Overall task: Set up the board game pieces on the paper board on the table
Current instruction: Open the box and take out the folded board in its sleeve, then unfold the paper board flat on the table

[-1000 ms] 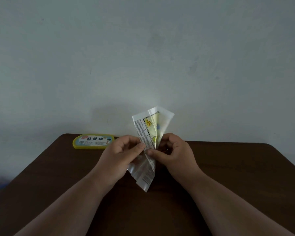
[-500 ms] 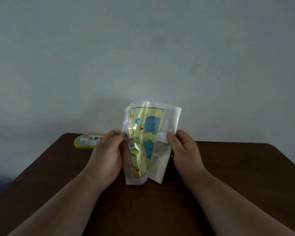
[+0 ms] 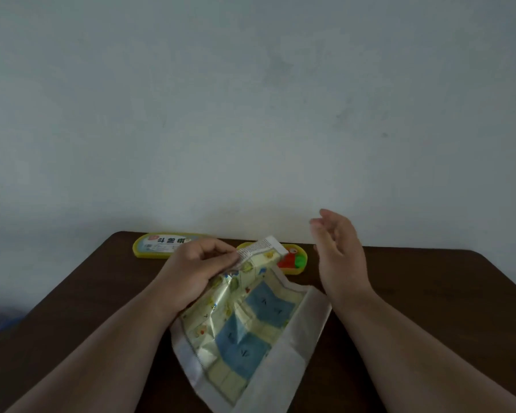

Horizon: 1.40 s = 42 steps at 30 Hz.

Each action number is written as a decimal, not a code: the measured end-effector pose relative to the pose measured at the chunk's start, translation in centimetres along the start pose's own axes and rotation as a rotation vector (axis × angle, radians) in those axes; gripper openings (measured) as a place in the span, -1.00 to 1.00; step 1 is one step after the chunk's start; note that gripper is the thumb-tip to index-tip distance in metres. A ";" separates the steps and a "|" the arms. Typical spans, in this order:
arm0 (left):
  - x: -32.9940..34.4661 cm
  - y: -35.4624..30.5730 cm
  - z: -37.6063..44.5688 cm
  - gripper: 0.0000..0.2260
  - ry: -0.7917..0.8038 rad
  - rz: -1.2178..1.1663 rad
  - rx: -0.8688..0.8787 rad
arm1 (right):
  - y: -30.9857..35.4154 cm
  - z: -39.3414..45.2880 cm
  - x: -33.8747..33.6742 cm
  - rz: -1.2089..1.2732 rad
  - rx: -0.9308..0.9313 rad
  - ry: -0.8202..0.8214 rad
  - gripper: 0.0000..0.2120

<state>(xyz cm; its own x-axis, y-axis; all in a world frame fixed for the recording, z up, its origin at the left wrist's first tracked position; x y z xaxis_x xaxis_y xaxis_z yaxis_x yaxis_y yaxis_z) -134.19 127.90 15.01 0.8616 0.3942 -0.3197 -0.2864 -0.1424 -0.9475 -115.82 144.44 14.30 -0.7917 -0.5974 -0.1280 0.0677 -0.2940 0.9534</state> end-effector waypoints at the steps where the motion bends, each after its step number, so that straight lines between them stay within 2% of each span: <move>1: 0.0 0.0 -0.1 -0.96 0.026 0.016 0.004 | 0.0 -0.1 0.3 -0.038 -0.006 0.069 -0.66; 5: 0.2 0.3 -0.1 -0.97 0.080 0.032 0.029 | -0.4 -0.6 1.2 -0.190 0.034 0.370 -0.52; 8: 0.4 0.3 -0.2 -0.96 0.049 -0.015 0.093 | -0.7 -0.6 1.5 -0.273 0.039 0.432 -0.37; 9: 0.4 0.1 -0.1 -0.95 0.000 -0.026 0.121 | -0.7 -0.5 1.5 -0.267 0.016 0.415 -0.41; 11: 0.1 0.0 0.0 -0.83 -0.146 -0.087 0.145 | -0.8 0.1 1.0 -0.242 -0.027 0.273 -0.56; 13: -0.5 0.2 0.1 -0.69 -0.241 -0.300 0.113 | -1.1 0.9 0.2 -0.111 -0.012 0.099 -0.66; 15: -0.6 0.1 -0.1 -0.56 -0.146 -0.575 0.042 | -1.4 1.3 -0.4 0.051 0.046 -0.033 -0.73; 17: -0.3 -0.6 -0.6 -0.47 0.007 -0.704 -0.063 | -1.5 1.4 -0.8 0.215 0.115 -0.125 -0.78; 19: 0.1 -1.2 -0.9 -0.51 0.107 -0.618 -0.091 | -1.3 1.4 -1.2 0.356 0.169 -0.203 -0.80; 21: 0.3 -1.3 -0.9 -0.64 0.147 -0.449 -0.034 | -1.2 1.5 -1.4 0.436 0.190 -0.236 -0.80; 22: 0.2 -1.0 -0.8 -0.67 0.137 -0.381 -0.013 | -1.2 1.5 -1.4 0.469 0.192 -0.249 -0.80; 25: -0.1 0.3 -0.4 -0.53 -0.003 -0.265 -0.048 | -1.0 1.4 -1.3 0.560 0.176 -0.266 -0.81; 29: -1.1 1.2 0.2 -0.53 -0.268 -0.242 -0.017 | -1.2 1.5 -1.2 0.484 0.213 -0.220 -0.70; 31: -1.6 1.4 0.3 -0.61 -0.326 -0.241 0.000 | -1.1 1.5 -1.3 0.411 0.227 -0.151 -0.87; 32: -1.8 1.3 0.3 -0.67 -0.328 -0.243 0.015 | -0.8 1.4 -1.2 0.396 0.251 -0.095 -0.88; 35: -1.9 1.1 0.2 -0.79 -0.278 -0.342 0.046 | -0.1 1.4 -1.3 0.571 0.350 0.054 -0.37; 37: -2.0 1.3 0.3 -0.76 -0.222 -0.374 0.016 | 0.2 1.5 -1.8 0.667 0.367 0.151 -0.22; 40: -2.0 1.6 0.4 -0.69 -0.145 -0.324 -0.021 | -0.1 1.9 -2.6 0.572 0.348 0.281 -0.12; 42: -2.0 1.3 0.2 -0.72 -0.119 -0.282 -0.044 | 0.1 1.9 -2.5 0.484 0.341 0.356 -0.22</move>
<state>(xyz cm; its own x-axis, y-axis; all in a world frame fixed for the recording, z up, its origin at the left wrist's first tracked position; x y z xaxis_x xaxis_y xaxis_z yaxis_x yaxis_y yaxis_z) -136.39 127.15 14.37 0.8487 0.5269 -0.0461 -0.0228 -0.0506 -0.9985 -114.96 147.35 15.21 -0.4687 -0.8281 0.3074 0.1226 0.2837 0.9511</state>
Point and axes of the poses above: each hand's wrist, its own z-axis towards the middle knuckle, its own x-axis out of the palm, y = z × x, the point moved 1 cm from there along z, towards the middle knuckle, and after that the axes turned 15 degrees about y, right-handed, at the moved point
